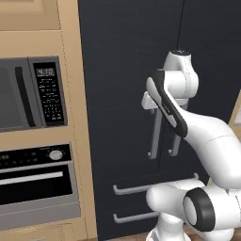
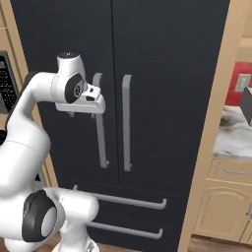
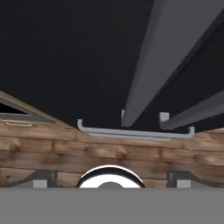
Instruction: Open the fridge, remove the orange, tomato, and steak, and place them on any counter.
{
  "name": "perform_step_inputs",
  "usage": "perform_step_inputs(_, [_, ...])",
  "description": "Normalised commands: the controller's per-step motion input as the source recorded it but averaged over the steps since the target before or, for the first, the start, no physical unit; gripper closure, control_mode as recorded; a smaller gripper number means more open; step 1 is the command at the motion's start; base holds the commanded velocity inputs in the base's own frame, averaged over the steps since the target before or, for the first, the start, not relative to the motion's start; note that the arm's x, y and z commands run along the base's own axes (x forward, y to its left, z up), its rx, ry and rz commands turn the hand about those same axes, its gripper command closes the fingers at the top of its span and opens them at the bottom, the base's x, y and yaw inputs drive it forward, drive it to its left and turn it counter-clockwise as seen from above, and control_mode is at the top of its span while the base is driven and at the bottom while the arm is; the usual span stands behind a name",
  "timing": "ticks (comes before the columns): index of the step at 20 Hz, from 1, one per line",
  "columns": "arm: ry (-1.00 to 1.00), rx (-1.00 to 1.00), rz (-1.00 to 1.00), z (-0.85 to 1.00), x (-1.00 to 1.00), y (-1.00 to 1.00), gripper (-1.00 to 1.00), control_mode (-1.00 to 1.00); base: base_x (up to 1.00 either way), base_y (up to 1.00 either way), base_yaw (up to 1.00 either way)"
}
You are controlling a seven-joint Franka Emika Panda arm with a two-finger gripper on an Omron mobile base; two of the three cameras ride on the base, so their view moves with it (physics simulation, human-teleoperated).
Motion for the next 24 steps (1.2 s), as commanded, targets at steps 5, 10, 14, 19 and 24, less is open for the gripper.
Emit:
perform_step_inputs(5, [0.0, 0.0, 0.0, 0.0, 0.0, 0.0, -1.0, 1.0, -0.4, -0.34, 0.0])
perform_step_inputs(10, [0.0, 0.0, 0.0, 0.0, 0.0, 0.0, -1.0, 1.0, -0.37, -0.17, -0.03])
perform_step_inputs(14, [0.0, 0.0, 0.0, 0.0, 0.0, 0.0, -1.0, 1.0, -0.38, -0.01, -0.07])
perform_step_inputs(19, [0.0, 0.0, 0.0, 0.0, 0.0, 0.0, -1.0, 1.0, -0.29, 0.0, -0.11])
perform_step_inputs(24, [0.0, 0.0, 0.0, 0.0, 0.0, 0.0, -1.0, 1.0, -0.14, 0.0, -0.07])
